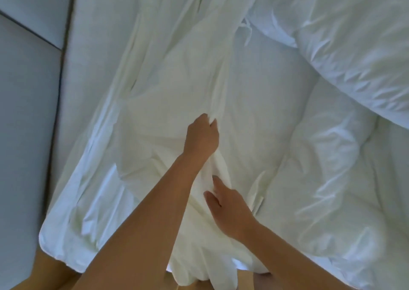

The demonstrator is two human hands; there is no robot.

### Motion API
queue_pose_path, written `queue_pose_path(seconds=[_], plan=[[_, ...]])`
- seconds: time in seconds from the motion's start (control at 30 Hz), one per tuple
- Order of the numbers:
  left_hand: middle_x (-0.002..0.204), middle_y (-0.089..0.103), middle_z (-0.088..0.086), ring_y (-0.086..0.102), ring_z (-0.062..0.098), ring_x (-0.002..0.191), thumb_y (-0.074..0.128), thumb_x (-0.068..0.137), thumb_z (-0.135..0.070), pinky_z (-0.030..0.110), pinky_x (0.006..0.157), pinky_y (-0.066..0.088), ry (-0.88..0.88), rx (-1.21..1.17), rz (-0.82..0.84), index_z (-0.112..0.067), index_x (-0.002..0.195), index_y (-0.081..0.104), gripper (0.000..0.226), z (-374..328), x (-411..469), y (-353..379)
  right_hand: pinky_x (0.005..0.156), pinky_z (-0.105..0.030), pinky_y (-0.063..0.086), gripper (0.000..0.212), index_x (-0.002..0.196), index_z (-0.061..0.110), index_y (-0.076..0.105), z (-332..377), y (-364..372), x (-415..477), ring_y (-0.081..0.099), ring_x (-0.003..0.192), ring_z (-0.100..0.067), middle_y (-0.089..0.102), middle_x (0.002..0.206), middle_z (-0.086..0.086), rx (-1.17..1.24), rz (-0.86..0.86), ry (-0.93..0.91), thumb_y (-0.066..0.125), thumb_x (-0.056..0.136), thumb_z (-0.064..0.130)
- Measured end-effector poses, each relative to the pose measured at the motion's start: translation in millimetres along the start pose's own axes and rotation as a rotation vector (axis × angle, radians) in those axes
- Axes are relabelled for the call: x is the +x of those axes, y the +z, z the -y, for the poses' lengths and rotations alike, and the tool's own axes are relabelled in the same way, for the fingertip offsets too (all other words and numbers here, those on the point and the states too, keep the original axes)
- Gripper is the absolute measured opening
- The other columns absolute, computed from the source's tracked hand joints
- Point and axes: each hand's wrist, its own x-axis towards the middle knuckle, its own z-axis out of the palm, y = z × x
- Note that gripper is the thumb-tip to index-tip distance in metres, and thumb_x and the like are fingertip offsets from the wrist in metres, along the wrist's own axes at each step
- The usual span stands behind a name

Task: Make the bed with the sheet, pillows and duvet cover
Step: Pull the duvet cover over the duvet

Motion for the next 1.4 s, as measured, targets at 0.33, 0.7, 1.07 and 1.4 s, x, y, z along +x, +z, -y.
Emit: queue_pose_path(seconds=[0.33, 0.7, 1.07, 1.4], plan=[[0.061, 0.031, -0.008, 0.038, 0.014, 0.057, 0.029, 0.101, -0.028, 0.026, 0.048, 0.025, 0.672, 0.706, 0.081, -0.021, 0.094, 0.042, 0.016, -7.8, -41.0, -82.6, 0.068, -0.024, 0.048, 0.021, 0.108, 0.013, 0.051, 121.4, -143.8, 143.8, 0.059, 0.083, -0.012, 0.060, 0.097, 0.001, 0.700, -0.415, 0.051, 0.054, 0.090, 0.023], [0.102, 0.059, -0.005, 0.057, 0.016, 0.095, 0.053, 0.084, -0.056, 0.029, 0.082, 0.046, 0.348, -0.118, 0.031, -0.016, 0.111, 0.059, 0.049, -136.2, 119.8, -127.3, 0.084, -0.032, 0.050, 0.032, 0.117, 0.012, 0.056, 131.5, -173.3, 146.2, 0.062, 0.091, -0.021, 0.066, 0.100, -0.007, 0.293, -0.575, -0.199, 0.030, 0.102, 0.023], [0.065, 0.047, -0.007, 0.046, 0.010, 0.064, 0.047, 0.092, -0.016, 0.024, 0.065, 0.042, 0.449, -0.355, -0.154, -0.019, 0.068, 0.048, 0.024, -175.7, 125.2, -146.6, 0.084, -0.010, 0.042, 0.045, 0.124, 0.008, 0.057, 144.8, -228.9, 168.5, 0.054, 0.101, -0.011, 0.063, 0.106, 0.000, 0.487, -0.525, -0.244, 0.058, 0.091, 0.038], [0.080, 0.058, 0.003, 0.057, 0.019, 0.080, 0.050, 0.093, -0.020, 0.031, 0.076, 0.047, 0.389, -0.499, -0.019, -0.022, 0.072, 0.061, 0.024, -175.3, 99.7, -176.8, 0.051, -0.006, 0.034, 0.019, 0.076, 0.027, 0.046, 183.2, -210.6, 166.0, 0.051, 0.058, 0.002, 0.050, 0.068, 0.013, 0.354, -0.453, -0.412, 0.062, 0.085, 0.030]])
